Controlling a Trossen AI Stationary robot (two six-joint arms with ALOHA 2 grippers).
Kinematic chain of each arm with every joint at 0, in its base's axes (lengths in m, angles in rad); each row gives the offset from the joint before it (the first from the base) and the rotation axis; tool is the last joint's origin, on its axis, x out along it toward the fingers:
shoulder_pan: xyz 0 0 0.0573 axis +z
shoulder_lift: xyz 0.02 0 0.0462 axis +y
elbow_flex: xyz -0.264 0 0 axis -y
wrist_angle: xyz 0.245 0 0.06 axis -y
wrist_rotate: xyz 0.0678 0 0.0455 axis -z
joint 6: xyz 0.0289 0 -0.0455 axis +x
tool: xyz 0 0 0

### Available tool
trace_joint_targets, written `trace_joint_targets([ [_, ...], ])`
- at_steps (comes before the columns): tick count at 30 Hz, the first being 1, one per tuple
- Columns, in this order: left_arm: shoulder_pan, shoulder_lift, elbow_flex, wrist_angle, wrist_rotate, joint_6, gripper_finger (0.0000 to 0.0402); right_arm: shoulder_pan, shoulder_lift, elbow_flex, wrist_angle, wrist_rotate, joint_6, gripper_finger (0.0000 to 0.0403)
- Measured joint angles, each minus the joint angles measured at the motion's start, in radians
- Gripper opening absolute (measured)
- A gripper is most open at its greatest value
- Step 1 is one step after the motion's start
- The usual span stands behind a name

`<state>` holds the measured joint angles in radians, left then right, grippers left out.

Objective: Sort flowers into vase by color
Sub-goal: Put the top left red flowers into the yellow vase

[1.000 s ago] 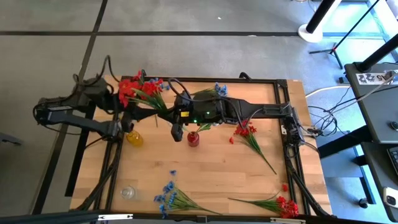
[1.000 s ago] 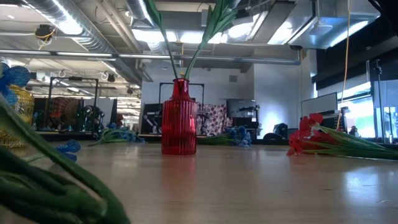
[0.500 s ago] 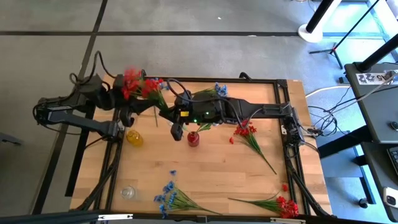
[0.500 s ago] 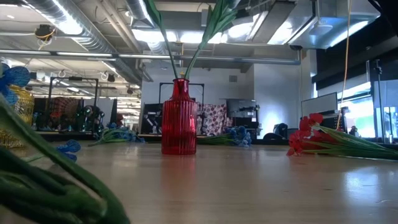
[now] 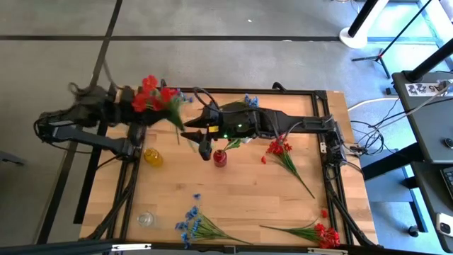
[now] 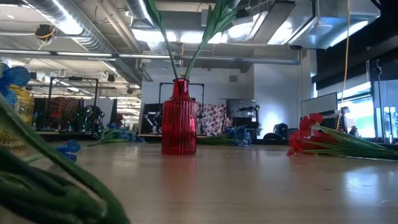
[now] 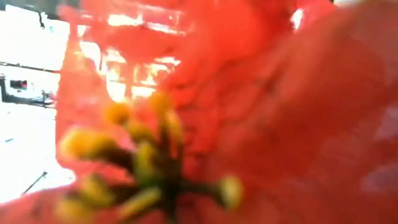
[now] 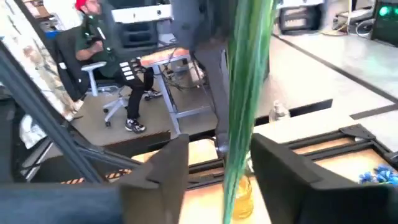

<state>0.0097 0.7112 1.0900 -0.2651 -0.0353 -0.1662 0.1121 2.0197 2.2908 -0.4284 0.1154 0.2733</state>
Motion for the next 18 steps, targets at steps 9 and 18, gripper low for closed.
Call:
trace_joint_targets([
  [9,0.000,-0.202,0.018,-0.350,0.015,0.091,0.0011,0.027,-0.047,0.003,0.007,0.050,-0.019,0.0224],
  [18,0.000,-0.343,0.018,-0.536,-0.006,0.106,0.0009,0.091,-0.047,0.002,-0.002,0.150,0.012,0.0225],
])
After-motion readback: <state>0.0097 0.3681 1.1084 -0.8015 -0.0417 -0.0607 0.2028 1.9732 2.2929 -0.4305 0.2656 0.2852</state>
